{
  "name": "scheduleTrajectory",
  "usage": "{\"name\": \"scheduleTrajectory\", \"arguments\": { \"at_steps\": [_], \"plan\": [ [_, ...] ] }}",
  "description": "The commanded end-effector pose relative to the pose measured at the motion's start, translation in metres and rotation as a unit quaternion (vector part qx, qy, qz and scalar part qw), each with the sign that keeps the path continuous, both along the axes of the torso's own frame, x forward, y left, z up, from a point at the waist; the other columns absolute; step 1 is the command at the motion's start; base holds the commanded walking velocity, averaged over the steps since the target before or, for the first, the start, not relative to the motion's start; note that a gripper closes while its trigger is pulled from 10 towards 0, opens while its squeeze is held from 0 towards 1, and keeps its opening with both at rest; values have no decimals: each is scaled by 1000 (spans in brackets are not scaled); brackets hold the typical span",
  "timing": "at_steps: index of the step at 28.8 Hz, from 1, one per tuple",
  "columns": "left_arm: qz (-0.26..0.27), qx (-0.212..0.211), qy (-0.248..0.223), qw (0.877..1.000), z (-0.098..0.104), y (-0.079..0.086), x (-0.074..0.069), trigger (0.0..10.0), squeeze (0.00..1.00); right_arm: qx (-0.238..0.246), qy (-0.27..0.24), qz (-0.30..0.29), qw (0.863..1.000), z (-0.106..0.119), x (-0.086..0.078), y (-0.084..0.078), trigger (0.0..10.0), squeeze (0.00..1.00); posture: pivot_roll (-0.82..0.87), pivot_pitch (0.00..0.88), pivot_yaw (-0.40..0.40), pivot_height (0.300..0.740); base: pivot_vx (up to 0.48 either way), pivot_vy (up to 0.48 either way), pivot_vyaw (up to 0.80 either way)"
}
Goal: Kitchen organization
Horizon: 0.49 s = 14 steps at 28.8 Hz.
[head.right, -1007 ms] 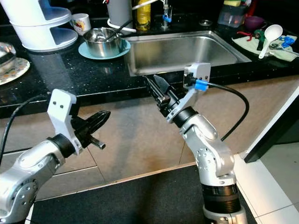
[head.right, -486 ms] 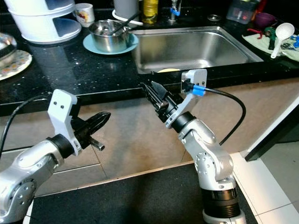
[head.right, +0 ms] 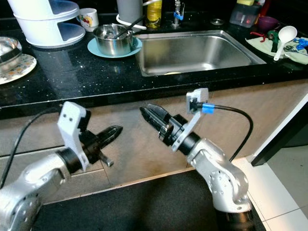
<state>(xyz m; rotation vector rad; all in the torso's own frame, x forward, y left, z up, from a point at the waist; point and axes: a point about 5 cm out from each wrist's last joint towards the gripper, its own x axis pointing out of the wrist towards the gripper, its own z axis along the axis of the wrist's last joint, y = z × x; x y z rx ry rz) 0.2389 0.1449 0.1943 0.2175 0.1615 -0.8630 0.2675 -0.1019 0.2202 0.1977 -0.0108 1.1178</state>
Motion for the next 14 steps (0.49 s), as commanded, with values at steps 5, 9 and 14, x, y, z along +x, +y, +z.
{"name": "scheduleTrajectory", "arguments": {
  "at_steps": [5,9,14],
  "plan": [
    [153,52,99,982,-61,18,11,10000,0,-120,78,-62,988,-69,3,-4,10000,0,51,226,-1,740,0,0,0],
    [256,42,141,956,-111,29,16,10000,0,-166,149,-245,944,-136,18,-23,10000,0,48,225,-1,740,0,0,0],
    [362,16,89,928,-142,36,26,10000,0,-187,186,-367,892,-182,14,-38,10000,0,34,216,9,740,0,0,0]
  ]
}}
